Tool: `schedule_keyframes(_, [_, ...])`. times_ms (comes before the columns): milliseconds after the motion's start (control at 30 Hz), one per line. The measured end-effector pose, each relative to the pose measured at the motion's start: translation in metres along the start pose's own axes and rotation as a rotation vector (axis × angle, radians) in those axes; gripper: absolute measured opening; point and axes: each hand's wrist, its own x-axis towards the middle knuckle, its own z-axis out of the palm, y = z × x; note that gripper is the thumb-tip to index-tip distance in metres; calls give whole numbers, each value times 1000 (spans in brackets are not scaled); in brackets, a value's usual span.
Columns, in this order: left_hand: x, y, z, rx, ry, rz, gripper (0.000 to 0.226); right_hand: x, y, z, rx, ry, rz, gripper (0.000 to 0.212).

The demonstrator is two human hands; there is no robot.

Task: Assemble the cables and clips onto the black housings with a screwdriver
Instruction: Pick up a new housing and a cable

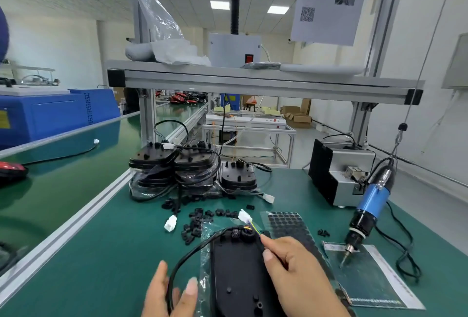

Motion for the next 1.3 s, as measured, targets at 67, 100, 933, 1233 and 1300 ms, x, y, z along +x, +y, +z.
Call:
schedule_keyframes(67, [4,4,-1,-198,87,-266,57,-2,0,3,-15,-21,31,25])
schedule_keyframes(100, [3,10,-1,-229,64,-363,49,-3,1,4,18,-11,58,25])
schedule_keyframes(933, [-15,24,55,18,227,15,43,16,-33,-3,785,29,325,26])
schedule_keyframes(1233, [13,58,21,21,211,85,27,64,-85,40,739,-210,232,28])
schedule_keyframes(1300, [19,68,9,35,254,118,28,72,-99,56,753,-267,201,28])
